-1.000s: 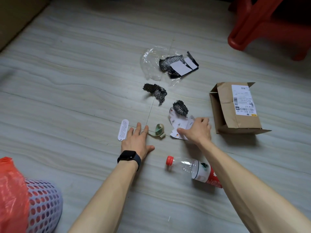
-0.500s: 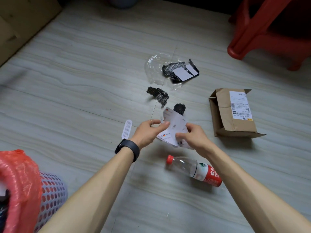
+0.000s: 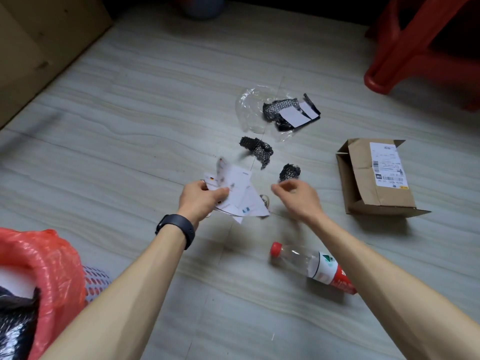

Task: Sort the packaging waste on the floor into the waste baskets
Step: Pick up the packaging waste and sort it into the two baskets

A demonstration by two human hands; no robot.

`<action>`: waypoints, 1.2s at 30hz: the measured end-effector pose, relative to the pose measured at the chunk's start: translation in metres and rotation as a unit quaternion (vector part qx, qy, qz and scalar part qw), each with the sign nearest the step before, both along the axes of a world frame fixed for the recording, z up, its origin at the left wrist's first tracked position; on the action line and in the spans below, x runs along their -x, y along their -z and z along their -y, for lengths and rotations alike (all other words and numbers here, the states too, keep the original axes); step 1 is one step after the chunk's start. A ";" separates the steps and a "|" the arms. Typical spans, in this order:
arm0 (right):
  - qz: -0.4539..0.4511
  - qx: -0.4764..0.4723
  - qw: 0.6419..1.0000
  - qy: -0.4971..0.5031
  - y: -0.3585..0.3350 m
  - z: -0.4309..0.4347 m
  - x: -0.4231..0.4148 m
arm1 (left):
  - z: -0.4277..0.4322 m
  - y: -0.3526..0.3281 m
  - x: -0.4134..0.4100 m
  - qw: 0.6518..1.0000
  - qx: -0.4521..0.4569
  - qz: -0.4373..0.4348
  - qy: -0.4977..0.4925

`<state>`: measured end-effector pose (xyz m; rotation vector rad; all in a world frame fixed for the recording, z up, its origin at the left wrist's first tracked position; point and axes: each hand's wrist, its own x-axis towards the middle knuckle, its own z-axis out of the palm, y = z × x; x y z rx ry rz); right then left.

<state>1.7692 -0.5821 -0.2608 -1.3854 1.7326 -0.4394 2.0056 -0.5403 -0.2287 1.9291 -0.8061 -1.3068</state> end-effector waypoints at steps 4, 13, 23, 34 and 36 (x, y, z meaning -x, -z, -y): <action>-0.272 0.062 0.952 -0.127 0.020 0.026 0.012 | -0.016 -0.005 -0.048 0.999 -0.013 0.031 -0.043; -0.354 0.134 0.901 -0.211 0.040 -0.004 0.020 | -0.081 0.022 -0.082 0.992 -0.110 0.057 -0.022; -0.044 0.064 0.996 -0.053 -0.009 -0.015 -0.011 | -0.122 0.049 -0.059 0.960 -0.221 0.151 0.081; -0.267 0.105 0.897 -0.337 0.037 -0.039 -0.040 | -0.123 0.046 -0.059 0.942 -0.243 0.199 0.121; -0.266 0.112 0.891 -0.352 0.033 -0.040 -0.049 | -0.120 0.044 -0.062 0.929 -0.247 0.234 0.144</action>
